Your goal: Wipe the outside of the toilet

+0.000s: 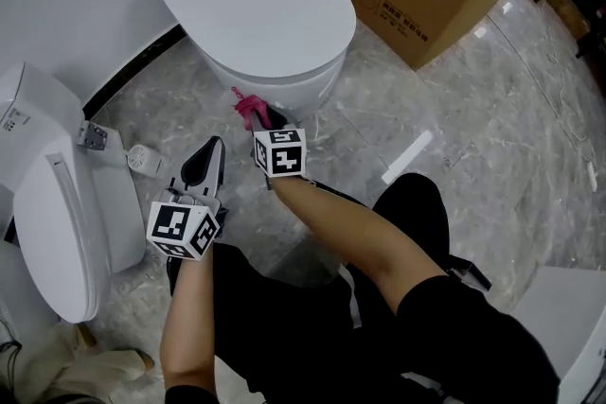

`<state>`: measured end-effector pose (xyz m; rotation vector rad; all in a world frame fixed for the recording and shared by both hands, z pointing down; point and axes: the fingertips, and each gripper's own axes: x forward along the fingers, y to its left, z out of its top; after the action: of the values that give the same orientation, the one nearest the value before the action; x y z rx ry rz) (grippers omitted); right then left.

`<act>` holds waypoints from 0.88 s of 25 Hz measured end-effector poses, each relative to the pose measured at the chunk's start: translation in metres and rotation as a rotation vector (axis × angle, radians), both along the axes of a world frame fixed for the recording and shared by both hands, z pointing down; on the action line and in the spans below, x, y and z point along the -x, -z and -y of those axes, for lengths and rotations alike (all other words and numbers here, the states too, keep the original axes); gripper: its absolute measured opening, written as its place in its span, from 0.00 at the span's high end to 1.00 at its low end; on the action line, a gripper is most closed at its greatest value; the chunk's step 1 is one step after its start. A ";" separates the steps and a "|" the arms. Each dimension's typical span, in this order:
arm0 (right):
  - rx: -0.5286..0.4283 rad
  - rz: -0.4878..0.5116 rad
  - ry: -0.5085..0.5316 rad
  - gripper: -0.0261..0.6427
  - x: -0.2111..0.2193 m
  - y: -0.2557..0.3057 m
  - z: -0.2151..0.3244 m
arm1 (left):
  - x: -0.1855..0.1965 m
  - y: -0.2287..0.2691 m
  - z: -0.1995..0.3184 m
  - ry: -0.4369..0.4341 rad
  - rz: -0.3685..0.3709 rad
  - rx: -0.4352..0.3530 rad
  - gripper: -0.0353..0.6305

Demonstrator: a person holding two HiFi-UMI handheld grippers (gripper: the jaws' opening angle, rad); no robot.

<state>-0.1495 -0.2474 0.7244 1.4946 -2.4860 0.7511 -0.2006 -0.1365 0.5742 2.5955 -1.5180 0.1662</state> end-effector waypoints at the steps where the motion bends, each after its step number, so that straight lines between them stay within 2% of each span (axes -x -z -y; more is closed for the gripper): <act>1: 0.003 -0.003 0.000 0.78 -0.002 0.000 0.001 | 0.000 -0.001 0.000 0.002 -0.003 0.002 0.93; 8: 0.047 -0.010 0.021 0.78 -0.015 -0.009 -0.001 | -0.009 -0.007 -0.002 -0.039 0.008 0.007 0.93; 14: 0.063 -0.064 0.122 0.78 -0.044 -0.011 -0.005 | -0.016 -0.003 0.003 -0.052 0.014 0.007 0.93; 19: 0.038 -0.146 0.220 0.78 -0.071 -0.006 -0.003 | -0.024 0.001 0.010 -0.069 0.033 0.001 0.93; 22: 0.036 -0.169 0.235 0.78 -0.091 -0.007 -0.001 | -0.028 0.000 0.010 -0.077 0.045 0.009 0.93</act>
<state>-0.0584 -0.2459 0.7315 1.1725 -2.4486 0.5989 -0.1723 -0.1467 0.5746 2.6614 -1.4289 0.2397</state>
